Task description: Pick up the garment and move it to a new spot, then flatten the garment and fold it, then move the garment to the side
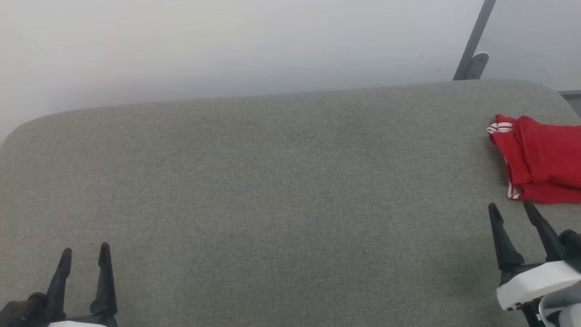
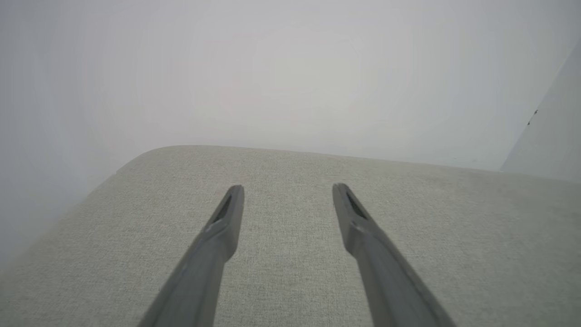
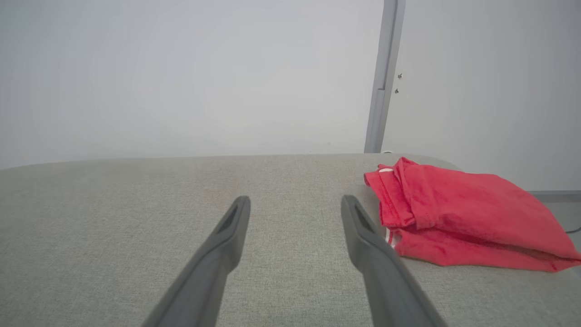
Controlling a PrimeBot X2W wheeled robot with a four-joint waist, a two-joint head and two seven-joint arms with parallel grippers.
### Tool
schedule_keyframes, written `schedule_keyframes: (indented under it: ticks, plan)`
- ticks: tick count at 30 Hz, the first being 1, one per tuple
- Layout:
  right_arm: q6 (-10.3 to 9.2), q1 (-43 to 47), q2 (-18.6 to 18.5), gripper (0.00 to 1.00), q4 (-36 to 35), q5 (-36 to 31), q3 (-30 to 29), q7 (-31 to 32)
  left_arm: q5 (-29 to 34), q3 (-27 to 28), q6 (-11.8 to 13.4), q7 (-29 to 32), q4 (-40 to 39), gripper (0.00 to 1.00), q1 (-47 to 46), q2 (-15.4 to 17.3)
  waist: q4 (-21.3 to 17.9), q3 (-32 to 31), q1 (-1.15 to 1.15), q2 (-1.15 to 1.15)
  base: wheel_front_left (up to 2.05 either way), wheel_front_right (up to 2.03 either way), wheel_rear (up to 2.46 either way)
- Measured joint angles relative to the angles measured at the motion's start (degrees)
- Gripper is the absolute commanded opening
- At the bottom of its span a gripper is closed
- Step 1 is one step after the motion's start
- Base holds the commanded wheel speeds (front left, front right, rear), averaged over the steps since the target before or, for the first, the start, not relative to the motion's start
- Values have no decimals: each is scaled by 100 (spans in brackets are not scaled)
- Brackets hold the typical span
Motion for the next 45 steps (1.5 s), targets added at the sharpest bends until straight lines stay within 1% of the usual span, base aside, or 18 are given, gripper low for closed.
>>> schedule_keyframes:
  ticks: [12,22,23,29,45]
  plan:
    - [0,5,51,100,-193,-83,9,0,-66,-116,0,-1,29,100,1,110,1,-37,0,0,0,0,0]
    - [0,2,29,100,-241,-48,63,0,-65,-175,0,0,10,100,1,138,19,-40,0,0,0,0,0]
    - [0,2,29,0,-237,-48,67,0,-48,-178,0,0,11,0,1,145,22,-41,0,0,0,0,0]
    - [1,275,266,0,85,4,126,46,-71,-254,0,29,365,0,15,-111,25,-44,0,0,0,0,0]
    - [1,261,537,0,62,1437,-41,482,-1558,-321,0,459,470,0,-142,-247,56,-58,0,0,0,0,0]
